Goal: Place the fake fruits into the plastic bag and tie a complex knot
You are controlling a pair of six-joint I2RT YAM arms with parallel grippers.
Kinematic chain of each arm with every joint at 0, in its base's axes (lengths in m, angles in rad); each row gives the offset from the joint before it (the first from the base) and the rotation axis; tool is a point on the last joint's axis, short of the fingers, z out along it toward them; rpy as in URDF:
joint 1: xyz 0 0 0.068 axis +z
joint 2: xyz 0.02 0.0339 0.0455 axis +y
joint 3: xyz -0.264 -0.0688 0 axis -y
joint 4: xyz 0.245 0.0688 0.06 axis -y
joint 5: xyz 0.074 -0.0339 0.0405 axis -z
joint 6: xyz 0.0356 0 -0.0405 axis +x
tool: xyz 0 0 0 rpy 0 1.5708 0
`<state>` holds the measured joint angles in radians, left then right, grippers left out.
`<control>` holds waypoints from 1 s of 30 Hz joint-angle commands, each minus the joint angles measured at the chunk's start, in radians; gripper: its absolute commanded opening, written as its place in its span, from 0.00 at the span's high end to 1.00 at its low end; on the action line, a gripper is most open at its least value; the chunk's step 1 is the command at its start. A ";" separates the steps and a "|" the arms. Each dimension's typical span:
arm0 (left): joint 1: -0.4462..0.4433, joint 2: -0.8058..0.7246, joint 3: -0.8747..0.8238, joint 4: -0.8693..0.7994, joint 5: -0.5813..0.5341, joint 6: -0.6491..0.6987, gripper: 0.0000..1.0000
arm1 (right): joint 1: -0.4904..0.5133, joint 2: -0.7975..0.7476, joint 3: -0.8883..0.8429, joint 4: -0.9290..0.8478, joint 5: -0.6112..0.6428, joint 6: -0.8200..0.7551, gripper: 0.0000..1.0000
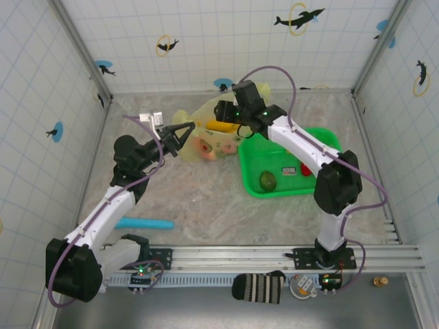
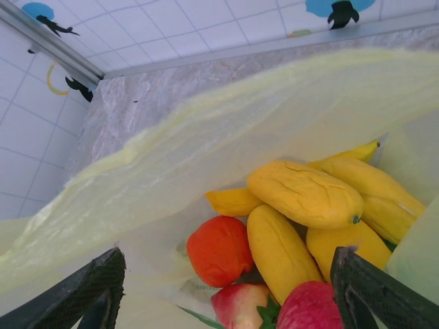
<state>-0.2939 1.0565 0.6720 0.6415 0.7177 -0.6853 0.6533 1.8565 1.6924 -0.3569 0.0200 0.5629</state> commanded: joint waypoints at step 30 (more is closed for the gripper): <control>-0.005 -0.006 -0.006 -0.021 -0.034 0.045 1.00 | 0.281 -0.757 -0.897 -0.523 -0.028 0.013 0.36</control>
<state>-0.2939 1.0657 0.6716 0.6327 0.6968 -0.6739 0.9367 1.0943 0.8330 -0.8307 -0.1955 0.5079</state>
